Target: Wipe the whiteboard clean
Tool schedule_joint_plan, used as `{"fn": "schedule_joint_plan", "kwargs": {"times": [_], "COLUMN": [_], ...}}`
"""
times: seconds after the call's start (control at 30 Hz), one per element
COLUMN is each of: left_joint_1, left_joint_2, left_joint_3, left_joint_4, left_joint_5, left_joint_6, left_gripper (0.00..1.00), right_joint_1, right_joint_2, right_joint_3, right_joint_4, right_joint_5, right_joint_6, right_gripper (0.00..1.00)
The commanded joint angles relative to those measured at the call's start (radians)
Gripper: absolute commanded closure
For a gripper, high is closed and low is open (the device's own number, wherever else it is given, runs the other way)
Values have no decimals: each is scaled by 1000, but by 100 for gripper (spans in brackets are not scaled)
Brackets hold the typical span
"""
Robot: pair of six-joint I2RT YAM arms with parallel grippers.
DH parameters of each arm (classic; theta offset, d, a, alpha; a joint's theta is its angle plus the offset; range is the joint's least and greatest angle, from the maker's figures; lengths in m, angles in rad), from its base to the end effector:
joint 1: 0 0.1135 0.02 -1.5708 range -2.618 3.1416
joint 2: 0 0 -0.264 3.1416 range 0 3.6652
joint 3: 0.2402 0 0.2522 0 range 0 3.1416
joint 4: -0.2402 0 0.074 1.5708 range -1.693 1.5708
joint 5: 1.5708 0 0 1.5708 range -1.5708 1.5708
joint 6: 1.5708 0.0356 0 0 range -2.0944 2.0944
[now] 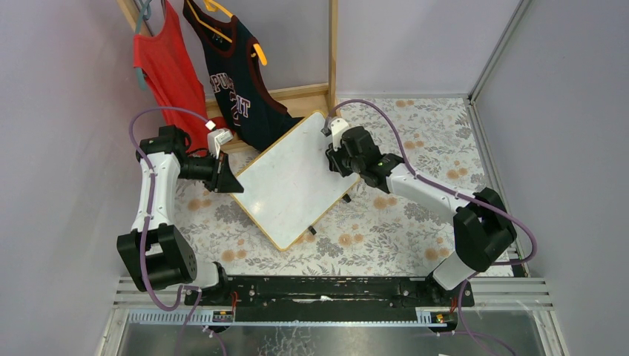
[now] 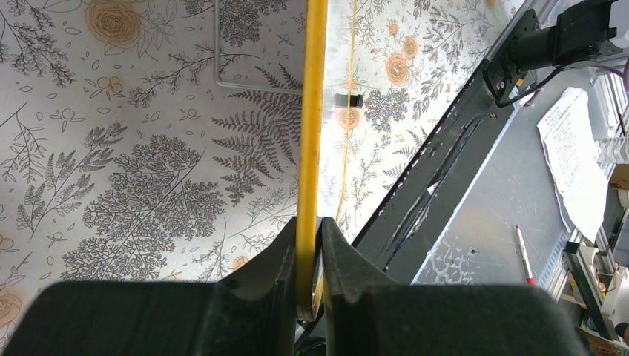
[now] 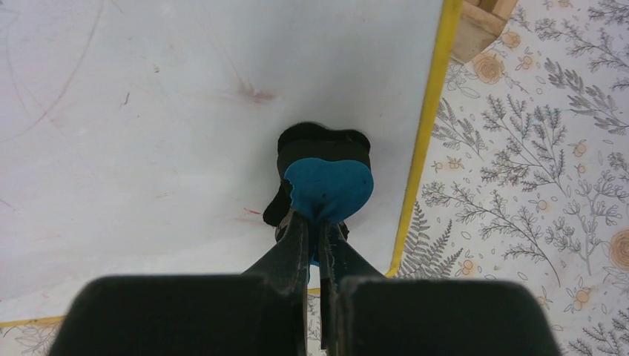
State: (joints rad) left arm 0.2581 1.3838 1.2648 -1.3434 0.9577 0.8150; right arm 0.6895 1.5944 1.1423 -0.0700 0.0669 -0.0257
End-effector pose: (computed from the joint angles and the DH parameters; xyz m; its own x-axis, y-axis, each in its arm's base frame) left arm 0.2313 0.0309 0.3095 -0.7039 0.2473 -0.6659 0.6574 0.5817 -0.4789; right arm 0.2852 0.2321 0.2698 -0.3695 -0.3379 -0.8656 -0.5997 0.7983 -0.0556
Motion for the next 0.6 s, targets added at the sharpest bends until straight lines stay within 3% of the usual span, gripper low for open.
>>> {"fn": "schedule_joint_plan", "kwargs": {"times": [0.0, 0.33, 0.57], "left_joint_1": [-3, -7, -7], "left_joint_2": [-11, -14, -13], "left_joint_3": [-10, -18, -22], "left_joint_4": [79, 85, 88], "left_joint_5": [-89, -91, -91], "left_joint_6": [28, 22, 22], "left_gripper": [100, 100, 100], "right_joint_1": [59, 154, 65], "right_joint_2": [-22, 1, 48], "right_joint_3": [-16, -6, -1], "right_joint_4": [-27, -28, -27], "right_joint_5": [-37, -49, 7], "right_joint_6": [14, 30, 34], "right_gripper": [100, 100, 100]}}
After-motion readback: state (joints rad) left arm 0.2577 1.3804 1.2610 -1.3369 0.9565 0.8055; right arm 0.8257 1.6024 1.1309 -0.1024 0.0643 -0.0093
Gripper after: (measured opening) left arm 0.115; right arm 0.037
